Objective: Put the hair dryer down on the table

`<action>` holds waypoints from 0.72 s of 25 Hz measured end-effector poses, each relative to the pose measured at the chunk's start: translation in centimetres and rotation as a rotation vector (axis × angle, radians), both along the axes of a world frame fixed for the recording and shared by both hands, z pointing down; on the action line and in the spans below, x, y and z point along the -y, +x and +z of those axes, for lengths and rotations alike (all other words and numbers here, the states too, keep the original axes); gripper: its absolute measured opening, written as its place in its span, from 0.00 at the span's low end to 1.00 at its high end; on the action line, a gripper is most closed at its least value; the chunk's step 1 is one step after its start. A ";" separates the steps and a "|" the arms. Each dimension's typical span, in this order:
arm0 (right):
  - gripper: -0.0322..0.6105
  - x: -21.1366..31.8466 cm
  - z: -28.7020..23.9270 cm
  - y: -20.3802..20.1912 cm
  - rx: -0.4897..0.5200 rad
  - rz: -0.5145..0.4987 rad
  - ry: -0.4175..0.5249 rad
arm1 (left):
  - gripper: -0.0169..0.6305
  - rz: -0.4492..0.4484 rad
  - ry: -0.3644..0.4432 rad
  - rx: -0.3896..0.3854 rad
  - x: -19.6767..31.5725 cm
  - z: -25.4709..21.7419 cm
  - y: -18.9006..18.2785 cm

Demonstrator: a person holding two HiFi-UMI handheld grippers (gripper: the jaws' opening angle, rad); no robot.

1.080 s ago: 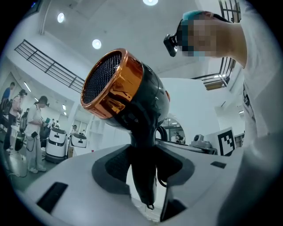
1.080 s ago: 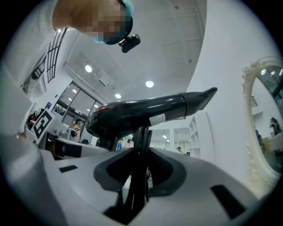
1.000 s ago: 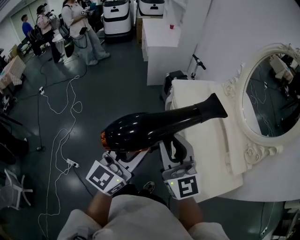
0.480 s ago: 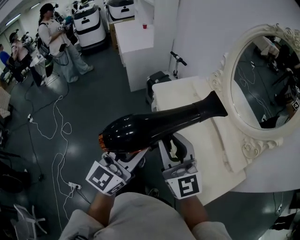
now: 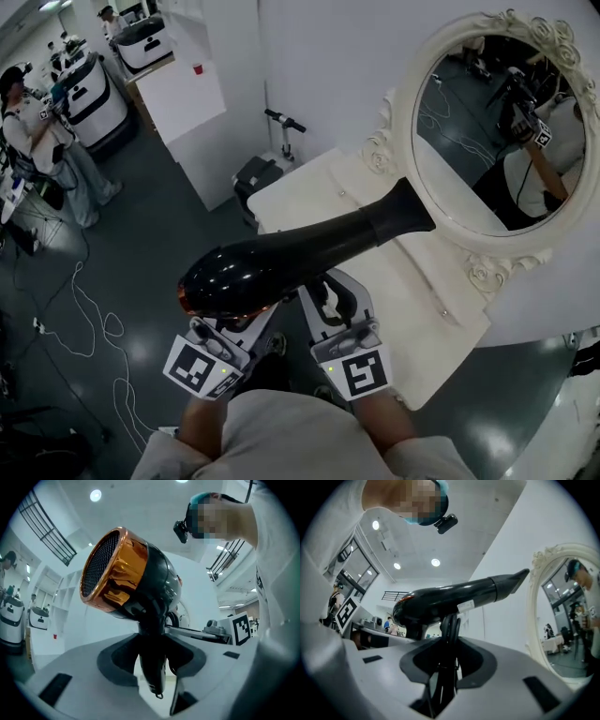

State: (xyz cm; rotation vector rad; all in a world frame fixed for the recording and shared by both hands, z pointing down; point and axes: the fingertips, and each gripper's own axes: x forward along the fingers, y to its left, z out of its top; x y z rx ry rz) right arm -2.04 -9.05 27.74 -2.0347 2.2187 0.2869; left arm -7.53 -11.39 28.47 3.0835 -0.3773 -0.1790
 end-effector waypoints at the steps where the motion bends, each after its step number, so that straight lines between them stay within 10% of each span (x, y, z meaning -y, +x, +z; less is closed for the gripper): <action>1: 0.21 0.7 0.2 0.4 0.004 0.023 -0.005 | 0.29 0.021 -0.005 0.003 0.8 0.2 0.5; 18: 0.20 -0.9 3.1 9.7 0.037 0.590 -0.072 | 0.29 0.575 -0.092 0.010 1.7 3.2 11.6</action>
